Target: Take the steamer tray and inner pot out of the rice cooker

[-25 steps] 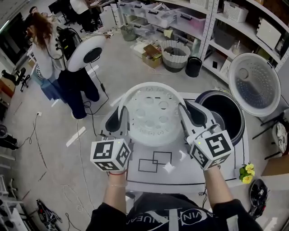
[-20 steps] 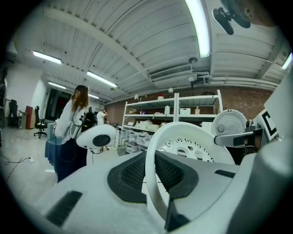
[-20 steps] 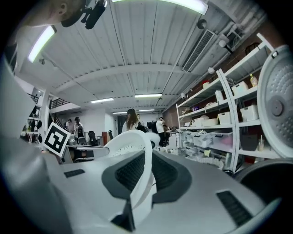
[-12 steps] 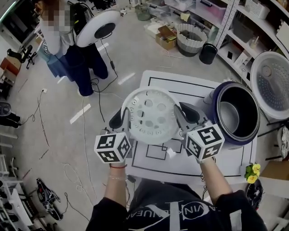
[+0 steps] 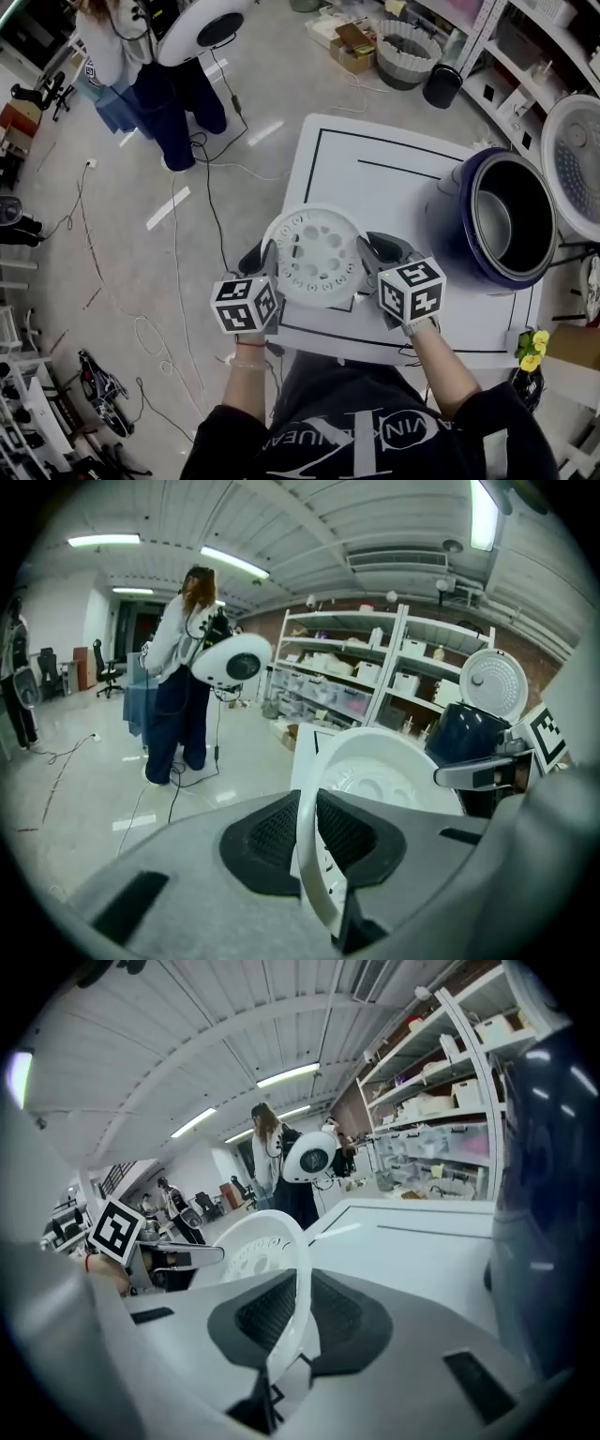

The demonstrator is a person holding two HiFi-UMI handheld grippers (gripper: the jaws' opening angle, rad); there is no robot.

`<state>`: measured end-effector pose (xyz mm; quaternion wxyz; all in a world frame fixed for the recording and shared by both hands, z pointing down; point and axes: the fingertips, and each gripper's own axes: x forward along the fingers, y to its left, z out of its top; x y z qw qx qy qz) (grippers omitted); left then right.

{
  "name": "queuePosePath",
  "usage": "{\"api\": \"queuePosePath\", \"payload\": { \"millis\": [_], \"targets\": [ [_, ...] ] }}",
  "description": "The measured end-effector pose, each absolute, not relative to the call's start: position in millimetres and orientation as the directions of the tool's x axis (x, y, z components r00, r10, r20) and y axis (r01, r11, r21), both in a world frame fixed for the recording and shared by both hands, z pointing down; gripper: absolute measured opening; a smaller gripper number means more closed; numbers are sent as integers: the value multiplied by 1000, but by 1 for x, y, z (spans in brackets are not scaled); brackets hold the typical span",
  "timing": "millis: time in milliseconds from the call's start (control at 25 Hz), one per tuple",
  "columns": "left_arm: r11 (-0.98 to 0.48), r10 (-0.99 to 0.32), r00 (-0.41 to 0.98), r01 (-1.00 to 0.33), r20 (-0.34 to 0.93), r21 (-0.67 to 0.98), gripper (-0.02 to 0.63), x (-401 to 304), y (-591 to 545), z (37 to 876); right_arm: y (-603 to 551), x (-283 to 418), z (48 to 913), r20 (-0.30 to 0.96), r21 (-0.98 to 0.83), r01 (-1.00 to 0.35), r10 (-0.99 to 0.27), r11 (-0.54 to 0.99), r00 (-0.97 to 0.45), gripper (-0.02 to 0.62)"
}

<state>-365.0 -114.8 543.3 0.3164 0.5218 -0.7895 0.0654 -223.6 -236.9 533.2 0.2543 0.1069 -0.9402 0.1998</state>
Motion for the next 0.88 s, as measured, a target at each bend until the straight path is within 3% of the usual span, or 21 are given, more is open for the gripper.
{"api": "queuePosePath", "payload": {
  "millis": [440, 880],
  "targets": [
    [411, -684, -174, -894, 709, 177, 49, -342, -83, 580, -200, -198, 579, 609, -446, -314, 27, 838, -793, 48],
    [375, -624, -213, -926, 752, 49, 49, -344, -80, 596, -197, -200, 589, 627, -406, -318, 8, 857, -779, 67]
  ]
}}
